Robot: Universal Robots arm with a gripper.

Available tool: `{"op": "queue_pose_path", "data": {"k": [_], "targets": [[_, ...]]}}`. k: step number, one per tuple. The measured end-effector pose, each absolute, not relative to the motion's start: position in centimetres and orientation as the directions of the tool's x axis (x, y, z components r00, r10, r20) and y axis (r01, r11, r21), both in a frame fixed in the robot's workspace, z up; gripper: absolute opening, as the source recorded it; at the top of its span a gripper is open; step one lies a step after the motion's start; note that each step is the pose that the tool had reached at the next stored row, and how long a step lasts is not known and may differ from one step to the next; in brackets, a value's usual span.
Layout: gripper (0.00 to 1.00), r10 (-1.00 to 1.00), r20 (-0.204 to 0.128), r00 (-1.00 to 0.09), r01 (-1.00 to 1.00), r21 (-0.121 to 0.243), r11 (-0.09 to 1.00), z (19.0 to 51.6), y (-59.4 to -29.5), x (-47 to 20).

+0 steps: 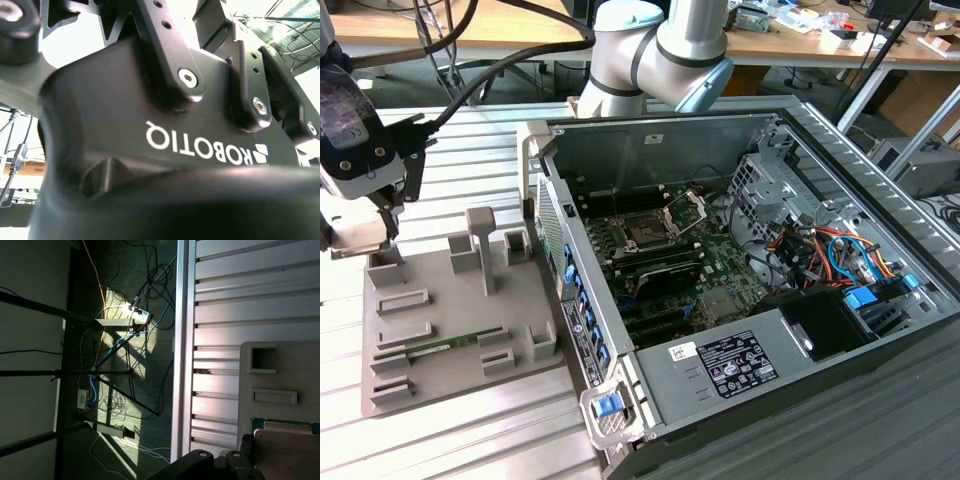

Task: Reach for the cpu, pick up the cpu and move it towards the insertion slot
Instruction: 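Pick up the cpu and move it towards the insertion slot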

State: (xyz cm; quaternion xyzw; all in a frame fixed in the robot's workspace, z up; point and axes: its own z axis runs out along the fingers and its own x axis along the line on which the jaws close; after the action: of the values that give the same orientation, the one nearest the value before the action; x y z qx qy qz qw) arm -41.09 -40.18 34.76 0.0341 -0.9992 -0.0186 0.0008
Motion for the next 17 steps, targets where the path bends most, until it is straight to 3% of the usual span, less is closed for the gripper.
{"op": "queue_pose_path", "data": {"k": [17], "targets": [[0.55, -0.068, 0.001, -0.998, -0.068, 0.037, 0.997, 35.9, -40.2, -41.1]]}}
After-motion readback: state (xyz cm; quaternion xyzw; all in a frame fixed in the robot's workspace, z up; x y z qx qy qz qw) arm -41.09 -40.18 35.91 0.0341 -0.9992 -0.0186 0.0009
